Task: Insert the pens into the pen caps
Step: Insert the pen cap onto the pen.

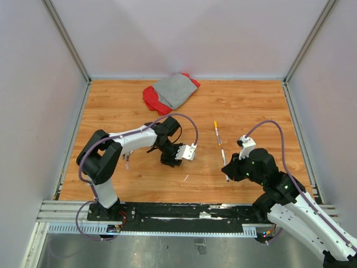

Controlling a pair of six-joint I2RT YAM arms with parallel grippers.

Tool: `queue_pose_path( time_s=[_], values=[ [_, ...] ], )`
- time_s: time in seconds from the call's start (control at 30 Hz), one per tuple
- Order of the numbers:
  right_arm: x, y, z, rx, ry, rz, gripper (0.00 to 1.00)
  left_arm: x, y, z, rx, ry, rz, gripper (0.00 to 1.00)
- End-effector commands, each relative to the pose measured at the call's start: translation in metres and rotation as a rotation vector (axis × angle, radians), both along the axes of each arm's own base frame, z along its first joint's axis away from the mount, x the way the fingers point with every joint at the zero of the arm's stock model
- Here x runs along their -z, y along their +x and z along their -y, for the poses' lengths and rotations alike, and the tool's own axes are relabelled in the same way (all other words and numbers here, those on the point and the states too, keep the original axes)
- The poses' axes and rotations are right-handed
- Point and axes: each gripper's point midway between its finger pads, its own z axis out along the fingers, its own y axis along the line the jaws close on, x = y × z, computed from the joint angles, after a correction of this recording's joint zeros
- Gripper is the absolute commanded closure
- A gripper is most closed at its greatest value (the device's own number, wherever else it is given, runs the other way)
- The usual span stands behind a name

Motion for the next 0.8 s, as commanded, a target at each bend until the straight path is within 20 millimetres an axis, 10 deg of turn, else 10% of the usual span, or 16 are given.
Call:
queue_pose_path(
  time_s=[0.0, 0.77],
  values=[
    [0.002, 0.002, 0.006, 0.018, -0.016, 0.003, 0.95, -0.005, 0.0, 0.01, 0.015, -0.031, -0.014, 0.52],
    [-0.001, 0.003, 0.005, 0.017, -0.015, 0.01, 0.94, 0.024, -0.005, 0.008, -0.023, 0.051, -0.049, 0.7]
  ],
)
